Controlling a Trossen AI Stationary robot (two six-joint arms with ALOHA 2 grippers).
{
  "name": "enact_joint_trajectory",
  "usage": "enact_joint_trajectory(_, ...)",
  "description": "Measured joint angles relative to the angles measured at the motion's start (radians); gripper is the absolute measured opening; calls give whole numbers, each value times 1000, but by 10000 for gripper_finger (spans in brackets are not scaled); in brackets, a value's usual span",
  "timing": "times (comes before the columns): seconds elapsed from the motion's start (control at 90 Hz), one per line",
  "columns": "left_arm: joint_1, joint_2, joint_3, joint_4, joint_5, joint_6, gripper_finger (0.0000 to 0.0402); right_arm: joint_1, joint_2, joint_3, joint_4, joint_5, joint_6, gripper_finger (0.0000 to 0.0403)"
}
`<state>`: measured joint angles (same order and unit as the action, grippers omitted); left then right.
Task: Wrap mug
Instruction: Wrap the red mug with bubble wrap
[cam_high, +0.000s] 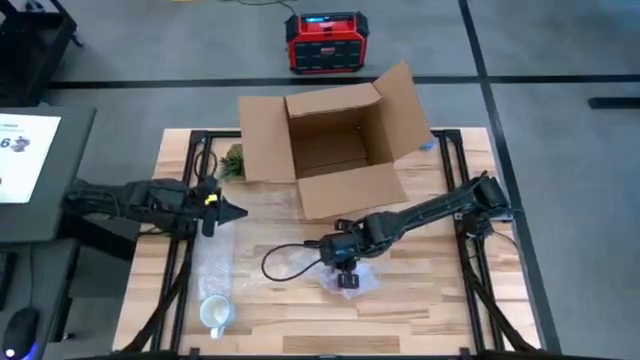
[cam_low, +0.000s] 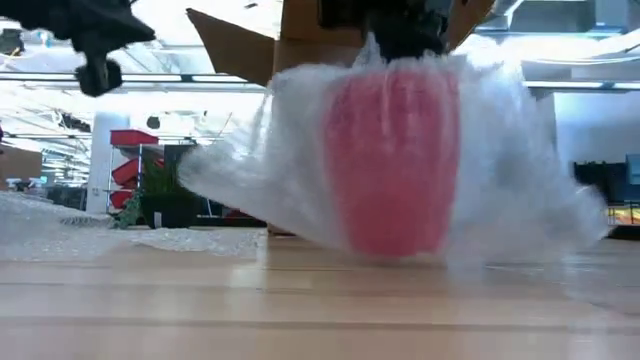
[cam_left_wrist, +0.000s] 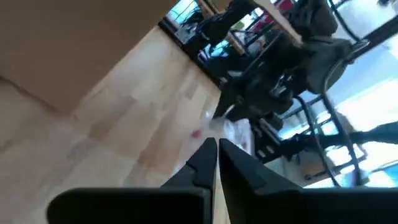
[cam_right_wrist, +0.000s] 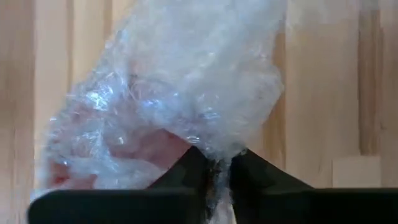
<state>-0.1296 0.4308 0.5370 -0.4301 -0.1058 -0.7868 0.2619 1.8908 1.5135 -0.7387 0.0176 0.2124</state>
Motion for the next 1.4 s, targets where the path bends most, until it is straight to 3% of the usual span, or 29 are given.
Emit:
enact_joint_trajectory(0.256,-71,293,197,-12,21,100,0,-11,-26,19,-25,-2,30,117)
enact_joint_trajectory(0.433,-119,471,318,-2,22,124,0,-15,-101,69,-95,0,91,121)
enact_joint_trajectory(0.589,-141,588,346,-6,55,55,0,-4,-174,84,-114,-7,178,118)
enact_joint_trajectory(0.733,-151,705,346,-31,75,-10,0,22,-151,87,-88,-46,204,96)
enact_joint_trajectory(0.989,-153,937,346,-31,81,-41,0,-4,21,84,-48,-89,245,7)
enact_joint_trajectory(1.4,-232,994,346,-177,83,-145,0,-13,170,87,-21,-127,136,1)
